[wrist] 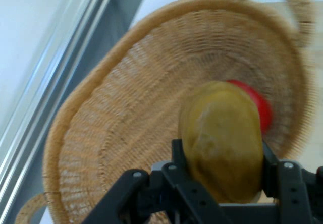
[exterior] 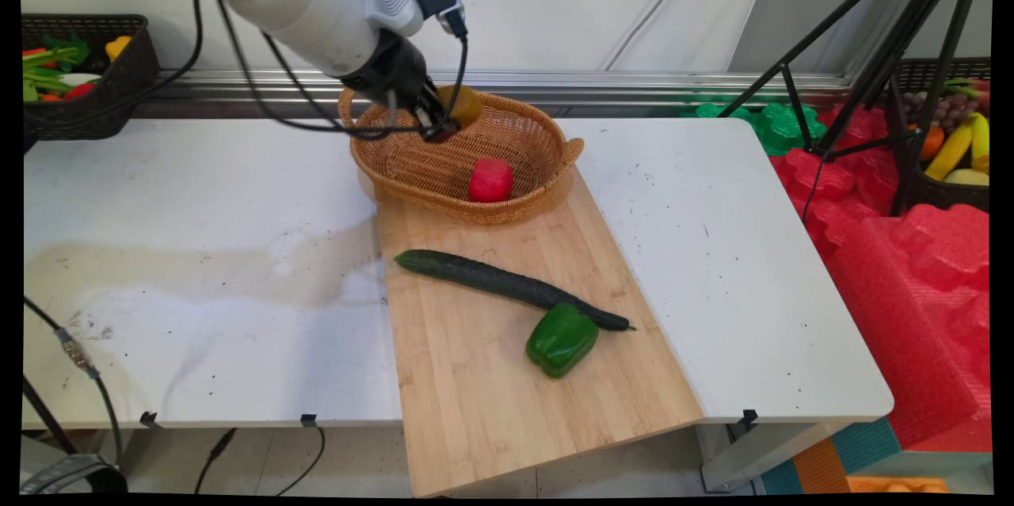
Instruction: Place the picked object on the cutting board
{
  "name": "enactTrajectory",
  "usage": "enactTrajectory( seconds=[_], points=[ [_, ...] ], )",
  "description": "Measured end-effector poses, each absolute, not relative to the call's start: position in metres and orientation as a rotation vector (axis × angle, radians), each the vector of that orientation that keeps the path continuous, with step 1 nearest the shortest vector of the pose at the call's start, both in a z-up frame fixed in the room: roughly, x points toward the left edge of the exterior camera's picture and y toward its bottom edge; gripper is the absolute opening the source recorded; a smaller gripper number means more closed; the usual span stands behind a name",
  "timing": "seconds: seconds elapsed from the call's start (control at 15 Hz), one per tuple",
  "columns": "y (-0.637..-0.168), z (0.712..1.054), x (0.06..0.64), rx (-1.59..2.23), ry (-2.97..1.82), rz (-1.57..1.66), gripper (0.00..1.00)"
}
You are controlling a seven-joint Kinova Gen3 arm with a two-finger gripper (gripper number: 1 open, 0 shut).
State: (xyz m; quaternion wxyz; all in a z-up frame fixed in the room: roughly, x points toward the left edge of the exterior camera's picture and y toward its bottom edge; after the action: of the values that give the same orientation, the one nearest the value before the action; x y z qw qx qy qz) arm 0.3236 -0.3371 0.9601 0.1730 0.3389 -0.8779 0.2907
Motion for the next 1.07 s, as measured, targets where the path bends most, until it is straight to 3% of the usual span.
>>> enactTrajectory(
  seconds=[0.47, 1.07],
  points=[
    [-0.275, 0.965, 0.313, 0.654, -2.62, 0.693, 0.0],
    [-0.22, 0.927, 0.285, 0.299, -2.789, 0.503, 0.0]
  ],
)
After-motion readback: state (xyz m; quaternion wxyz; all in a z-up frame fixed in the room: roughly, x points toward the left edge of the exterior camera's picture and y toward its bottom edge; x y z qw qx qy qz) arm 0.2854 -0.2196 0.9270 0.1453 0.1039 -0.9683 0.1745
